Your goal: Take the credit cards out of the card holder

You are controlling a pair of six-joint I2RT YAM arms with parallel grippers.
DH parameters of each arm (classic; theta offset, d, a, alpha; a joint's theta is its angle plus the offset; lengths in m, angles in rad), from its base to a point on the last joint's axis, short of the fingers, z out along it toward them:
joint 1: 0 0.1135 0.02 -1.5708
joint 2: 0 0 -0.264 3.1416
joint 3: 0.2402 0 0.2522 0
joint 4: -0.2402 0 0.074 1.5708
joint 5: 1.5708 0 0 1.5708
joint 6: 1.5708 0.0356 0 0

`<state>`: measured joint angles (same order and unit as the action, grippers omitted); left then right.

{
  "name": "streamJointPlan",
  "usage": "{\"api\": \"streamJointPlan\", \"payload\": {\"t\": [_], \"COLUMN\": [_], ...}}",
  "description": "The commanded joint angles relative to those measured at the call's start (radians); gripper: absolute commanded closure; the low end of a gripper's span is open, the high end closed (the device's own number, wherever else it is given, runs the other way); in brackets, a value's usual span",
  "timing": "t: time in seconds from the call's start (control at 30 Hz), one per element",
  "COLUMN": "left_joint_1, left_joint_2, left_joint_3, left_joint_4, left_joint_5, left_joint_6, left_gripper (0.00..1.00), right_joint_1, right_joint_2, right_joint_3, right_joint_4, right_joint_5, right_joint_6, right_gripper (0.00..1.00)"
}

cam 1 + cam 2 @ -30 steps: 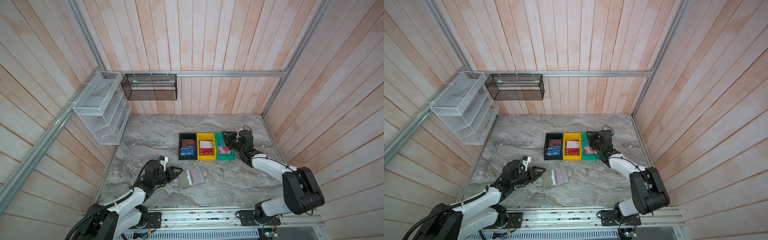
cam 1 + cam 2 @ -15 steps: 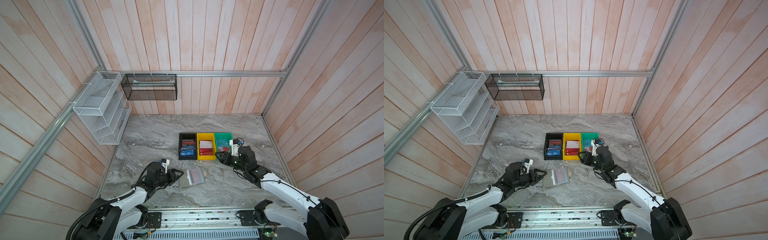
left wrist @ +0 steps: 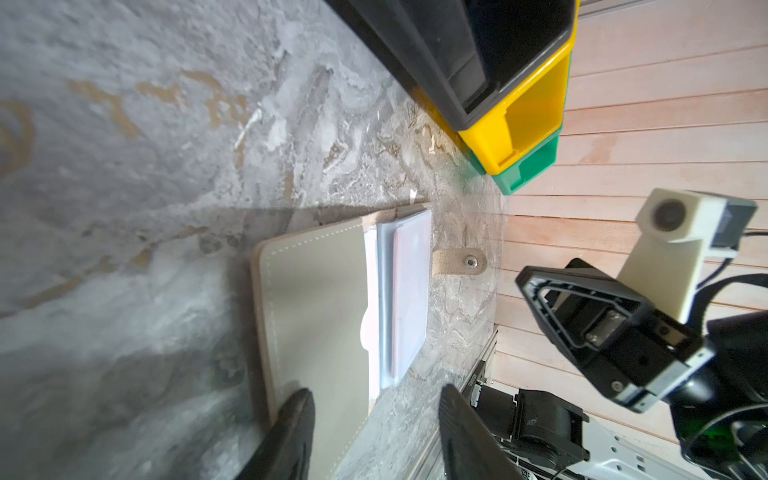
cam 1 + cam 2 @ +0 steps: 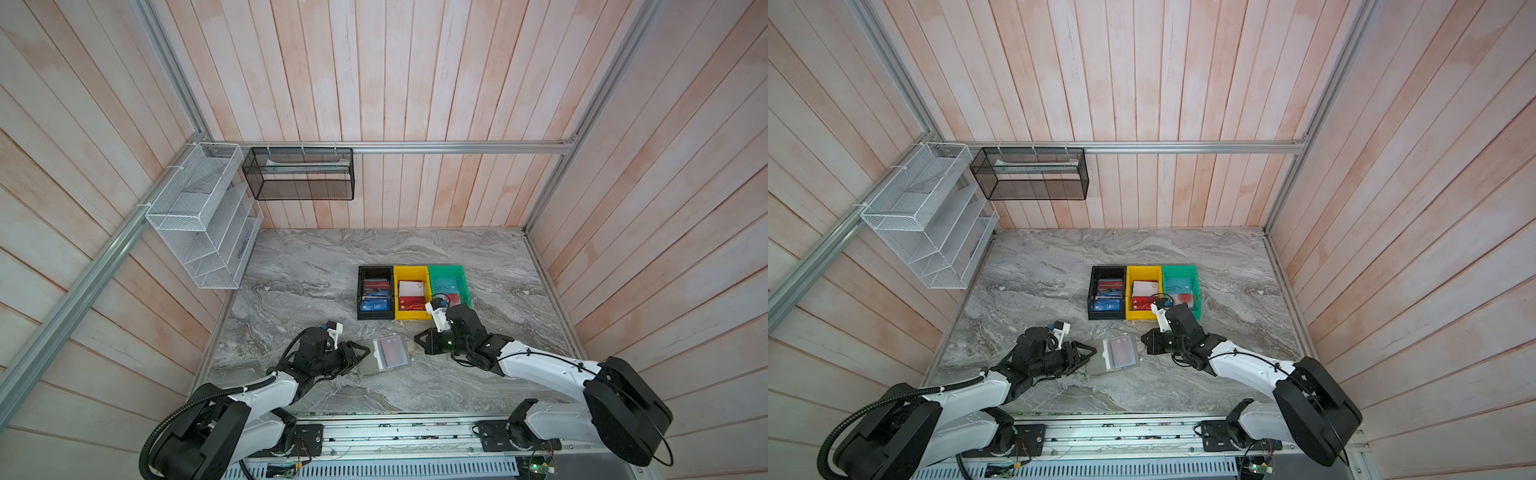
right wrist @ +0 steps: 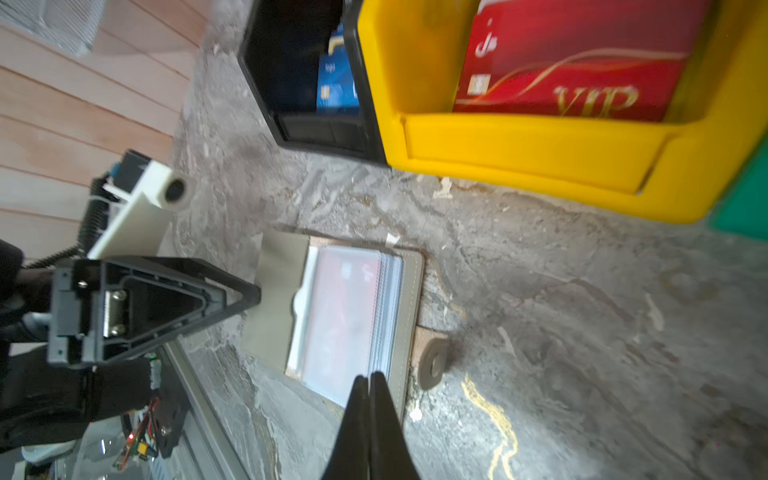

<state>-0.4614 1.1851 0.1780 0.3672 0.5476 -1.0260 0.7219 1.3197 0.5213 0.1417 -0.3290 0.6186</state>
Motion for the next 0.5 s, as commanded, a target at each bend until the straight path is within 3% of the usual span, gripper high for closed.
{"api": "streamJointPlan", "payload": {"t": [0.0, 0.3, 0.47], "left_joint_1": [-0.004, -0.005, -0.005], "left_joint_2": [0.021, 0.148, 0.173], "left_joint_3": [-0.015, 0.010, 0.009], "left_joint_4": [0.007, 0.009, 0.026], "left_joint_5": [-0.029, -0.035, -0.034], "left_joint_6": [-0.003, 0.007, 0.002], "left_gripper": [0.49, 0.54, 0.58], "right_joint_1": [0.031, 0.063, 0.063], "right_joint_2": [0.056, 0.183, 0.220], "right_joint_3": [0.048, 0.102, 0.118], "right_joint_4": [0.013, 0.022, 0.001], "right_joint_5": [-0.031, -0.071, -0.030], "right_joint_6": [-0.043, -0.080, -0.095], "right_gripper": [1.00, 1.00, 1.00]}}
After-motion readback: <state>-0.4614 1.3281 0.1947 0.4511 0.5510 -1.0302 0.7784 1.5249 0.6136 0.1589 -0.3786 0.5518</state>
